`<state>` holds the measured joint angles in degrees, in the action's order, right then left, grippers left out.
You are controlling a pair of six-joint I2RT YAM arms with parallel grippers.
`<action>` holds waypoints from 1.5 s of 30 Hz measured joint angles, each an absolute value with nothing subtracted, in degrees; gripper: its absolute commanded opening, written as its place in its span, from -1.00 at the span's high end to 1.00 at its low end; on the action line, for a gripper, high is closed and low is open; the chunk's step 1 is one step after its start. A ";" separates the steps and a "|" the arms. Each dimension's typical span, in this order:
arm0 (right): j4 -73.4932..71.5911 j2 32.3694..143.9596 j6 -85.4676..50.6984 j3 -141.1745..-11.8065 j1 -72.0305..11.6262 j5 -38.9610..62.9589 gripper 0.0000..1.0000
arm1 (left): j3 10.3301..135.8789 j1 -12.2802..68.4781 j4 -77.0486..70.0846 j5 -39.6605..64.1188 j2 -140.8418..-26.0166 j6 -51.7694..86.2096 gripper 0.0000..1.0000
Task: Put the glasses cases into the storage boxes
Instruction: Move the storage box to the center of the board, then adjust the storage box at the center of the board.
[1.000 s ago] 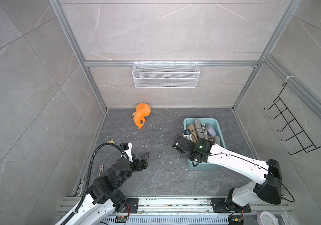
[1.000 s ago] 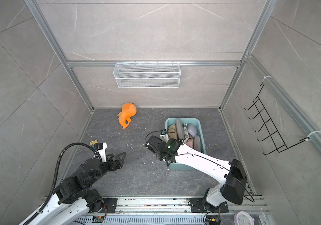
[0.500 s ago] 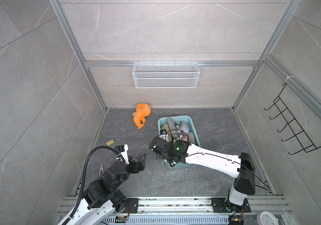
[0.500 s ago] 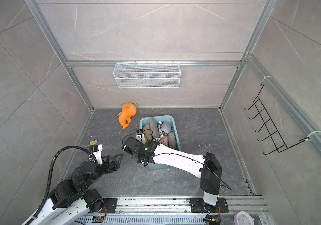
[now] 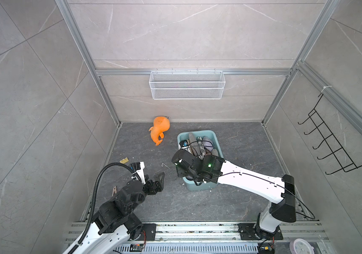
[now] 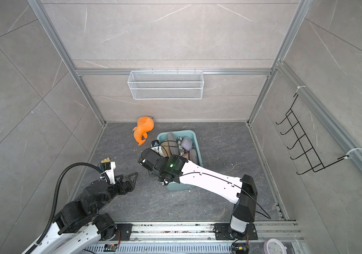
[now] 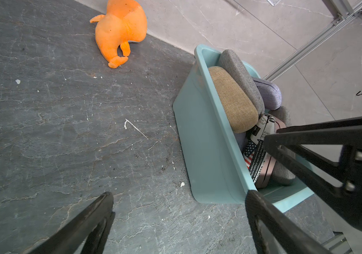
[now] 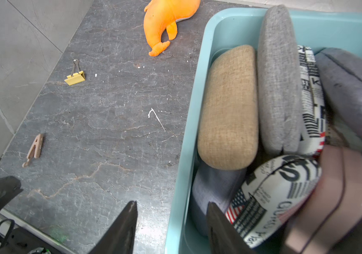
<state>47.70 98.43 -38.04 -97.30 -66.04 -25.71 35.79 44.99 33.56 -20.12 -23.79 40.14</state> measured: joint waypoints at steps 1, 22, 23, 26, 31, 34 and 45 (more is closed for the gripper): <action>48.36 98.15 -37.45 -97.56 -65.98 -25.76 -0.05 | 35.79 44.99 33.58 -20.16 -24.27 40.14 -0.91; 58.96 77.36 -25.19 -80.84 -41.43 -18.50 0.20 | 35.90 44.99 28.10 -18.92 -37.01 40.07 -0.91; 58.98 77.23 -25.12 -79.37 -41.43 -17.93 0.21 | 35.90 44.99 27.77 -18.79 -37.52 40.07 -0.92; 58.87 76.99 -25.28 -74.81 -41.43 -16.53 0.25 | 35.90 44.99 26.92 -18.11 -39.00 39.92 -0.91; 58.52 76.79 -25.71 -70.94 -41.43 -15.62 0.37 | 35.90 44.99 26.44 -17.47 -39.38 39.88 -0.91; 57.63 76.75 -26.39 -70.24 -41.43 -15.77 0.52 | 35.90 44.99 26.33 -17.43 -39.24 39.88 -0.92; 54.30 73.03 -33.74 -66.19 -42.37 -17.78 0.88 | 35.90 44.99 25.61 -17.45 -37.41 39.86 -0.92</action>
<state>54.30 73.03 -33.74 -66.19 -42.37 -17.78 35.90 44.99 25.61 -17.45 -37.41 39.86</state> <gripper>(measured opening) 0.161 0.958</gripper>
